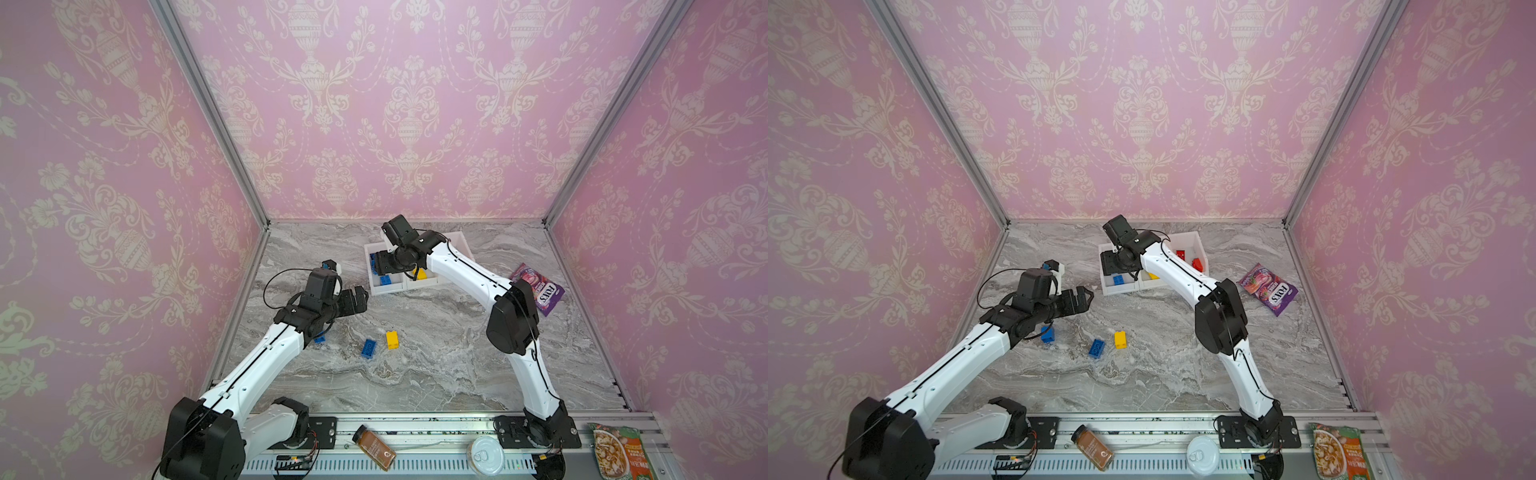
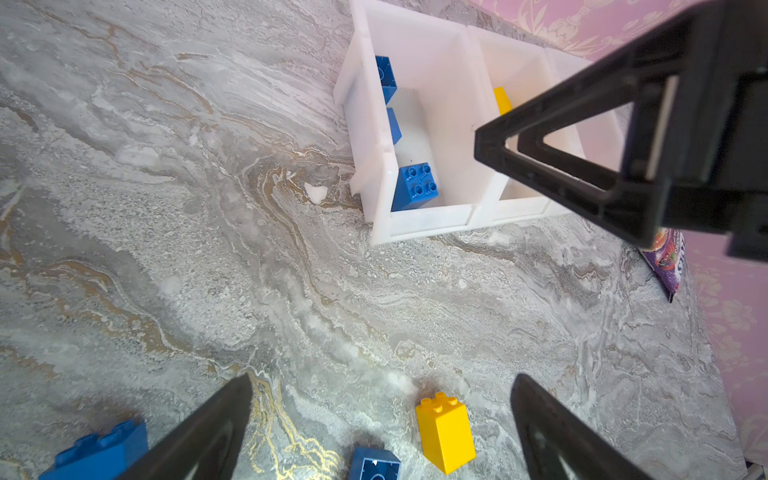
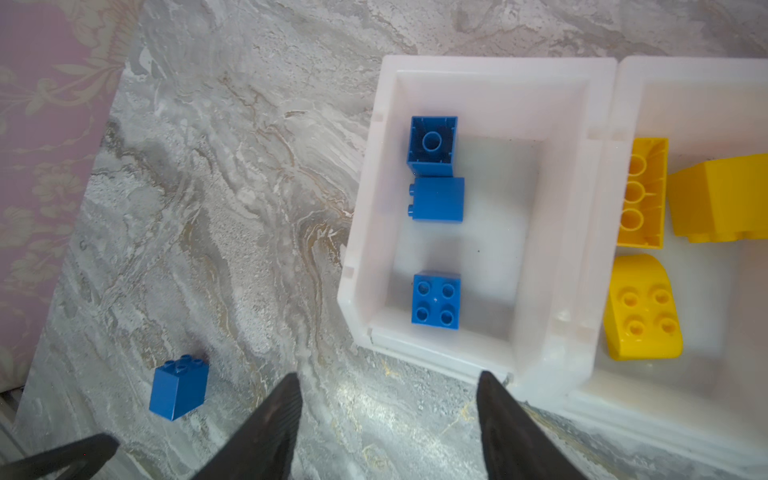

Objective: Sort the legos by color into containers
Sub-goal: 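Move the right gripper back to the yellow brick on the table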

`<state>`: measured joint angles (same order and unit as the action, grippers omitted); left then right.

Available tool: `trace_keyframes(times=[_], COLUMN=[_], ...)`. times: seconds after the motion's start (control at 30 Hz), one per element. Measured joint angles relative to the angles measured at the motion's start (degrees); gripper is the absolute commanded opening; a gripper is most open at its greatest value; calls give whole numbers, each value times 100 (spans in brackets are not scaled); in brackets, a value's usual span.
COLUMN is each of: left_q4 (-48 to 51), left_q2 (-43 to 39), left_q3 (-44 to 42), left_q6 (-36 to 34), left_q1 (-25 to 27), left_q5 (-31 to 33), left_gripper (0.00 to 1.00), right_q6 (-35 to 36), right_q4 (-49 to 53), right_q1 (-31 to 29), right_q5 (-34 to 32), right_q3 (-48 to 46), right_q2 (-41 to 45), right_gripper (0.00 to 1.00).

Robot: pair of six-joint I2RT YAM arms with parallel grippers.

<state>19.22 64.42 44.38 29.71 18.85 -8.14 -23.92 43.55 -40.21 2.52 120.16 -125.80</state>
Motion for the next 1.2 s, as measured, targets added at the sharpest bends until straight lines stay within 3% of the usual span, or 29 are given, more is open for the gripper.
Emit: trace_keyframes(times=[0.37,0.73,0.97,1.1,1.2], left_q4=[-39,-173,-170,-151,-160], left_q2=[2,66,66,66,66], left_q3=[-52,-92,-138,-142,-155], left_q6=[0,0,-2,-2,-2], left_q1=[0,-85,-155,-184,-227], left_q5=[-9,-48,-52,-50,-50], left_gripper=[99,99,99,99,99], right_q6=[-243,-699,-925,-1102,-1215], right_q4=[-354,-354,-22,138,179], right_q1=[-562,-1067,-1305,-1434,-1497], right_q5=[11,-221,-542,-708,-750], right_q3=[-2175,-3101,-3228,-3285,-3289], right_q2=[1513,1849,1849,1840,1786], right_gripper=[90,95,94,83,80])
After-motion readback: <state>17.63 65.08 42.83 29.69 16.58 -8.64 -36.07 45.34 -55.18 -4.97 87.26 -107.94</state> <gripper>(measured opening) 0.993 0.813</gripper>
